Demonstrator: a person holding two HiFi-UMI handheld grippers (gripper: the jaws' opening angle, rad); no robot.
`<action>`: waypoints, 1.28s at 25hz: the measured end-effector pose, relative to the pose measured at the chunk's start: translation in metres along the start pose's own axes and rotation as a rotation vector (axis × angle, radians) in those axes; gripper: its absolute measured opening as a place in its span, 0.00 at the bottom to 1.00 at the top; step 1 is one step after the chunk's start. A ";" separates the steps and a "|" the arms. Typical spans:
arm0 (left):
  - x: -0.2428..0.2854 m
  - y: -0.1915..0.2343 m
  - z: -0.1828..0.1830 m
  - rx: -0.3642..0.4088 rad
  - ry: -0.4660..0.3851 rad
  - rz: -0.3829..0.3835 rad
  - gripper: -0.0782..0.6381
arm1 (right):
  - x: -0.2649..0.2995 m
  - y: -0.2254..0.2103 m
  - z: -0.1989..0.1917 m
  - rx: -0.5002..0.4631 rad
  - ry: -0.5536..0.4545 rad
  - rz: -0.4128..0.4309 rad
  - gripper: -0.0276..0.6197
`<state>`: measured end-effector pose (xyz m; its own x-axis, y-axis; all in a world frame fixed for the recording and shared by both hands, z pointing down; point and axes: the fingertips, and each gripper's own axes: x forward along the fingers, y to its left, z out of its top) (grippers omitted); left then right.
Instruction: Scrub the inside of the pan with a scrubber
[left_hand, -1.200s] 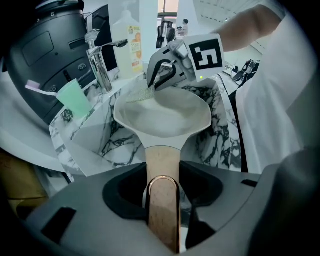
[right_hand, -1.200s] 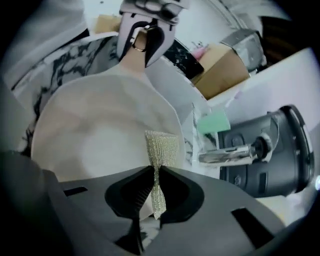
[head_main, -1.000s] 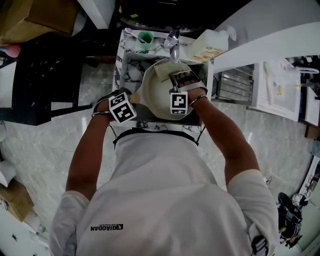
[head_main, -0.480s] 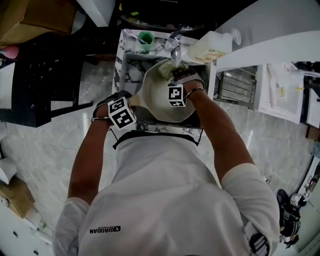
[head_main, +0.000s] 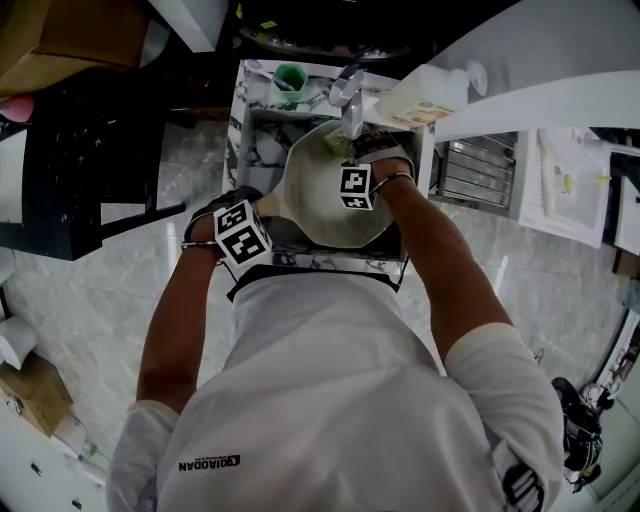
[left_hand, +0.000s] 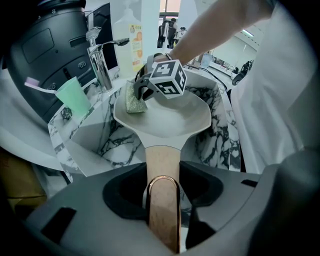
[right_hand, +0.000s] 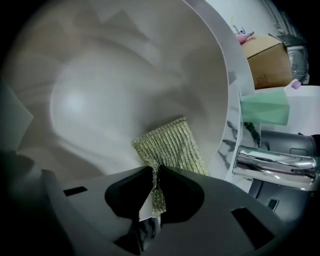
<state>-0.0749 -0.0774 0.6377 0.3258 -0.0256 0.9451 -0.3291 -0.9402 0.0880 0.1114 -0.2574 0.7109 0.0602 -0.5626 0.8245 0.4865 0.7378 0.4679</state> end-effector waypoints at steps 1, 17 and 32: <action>-0.001 0.000 0.002 -0.002 -0.005 -0.003 0.40 | 0.001 0.003 -0.002 0.004 0.007 0.010 0.15; -0.003 0.000 0.005 -0.010 -0.011 -0.013 0.40 | 0.002 0.066 -0.027 0.226 0.206 0.293 0.15; 0.002 -0.001 -0.001 -0.015 0.003 -0.017 0.40 | -0.030 0.135 -0.020 0.451 0.272 0.605 0.15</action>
<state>-0.0750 -0.0765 0.6395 0.3289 -0.0087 0.9443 -0.3369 -0.9352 0.1087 0.1930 -0.1482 0.7434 0.4395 -0.0452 0.8971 -0.0945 0.9909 0.0962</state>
